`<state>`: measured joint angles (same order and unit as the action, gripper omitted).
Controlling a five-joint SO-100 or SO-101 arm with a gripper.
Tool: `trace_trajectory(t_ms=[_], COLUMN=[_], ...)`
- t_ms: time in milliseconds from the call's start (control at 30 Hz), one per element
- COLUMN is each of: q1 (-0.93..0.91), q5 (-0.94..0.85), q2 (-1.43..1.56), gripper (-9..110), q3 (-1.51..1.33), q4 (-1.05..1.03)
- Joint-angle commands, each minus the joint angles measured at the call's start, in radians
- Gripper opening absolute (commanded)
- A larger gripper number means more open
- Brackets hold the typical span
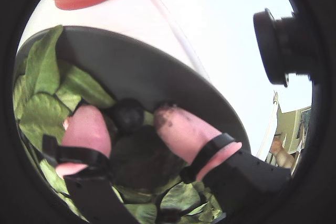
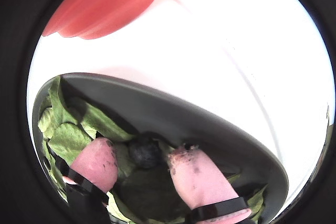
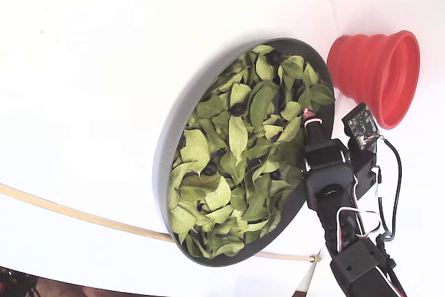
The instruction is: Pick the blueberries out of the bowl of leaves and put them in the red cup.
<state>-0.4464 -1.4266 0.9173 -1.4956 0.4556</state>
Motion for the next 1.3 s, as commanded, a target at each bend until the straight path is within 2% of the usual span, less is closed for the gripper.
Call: trace_trajectory(t_ms=[0, 1267], q1=[-0.006, -0.006], q5=[-0.012, -0.034], q2=[0.012, -0.005], gripper=[19, 12], q3=[0.037, 0.038], q4=[0.017, 0.026])
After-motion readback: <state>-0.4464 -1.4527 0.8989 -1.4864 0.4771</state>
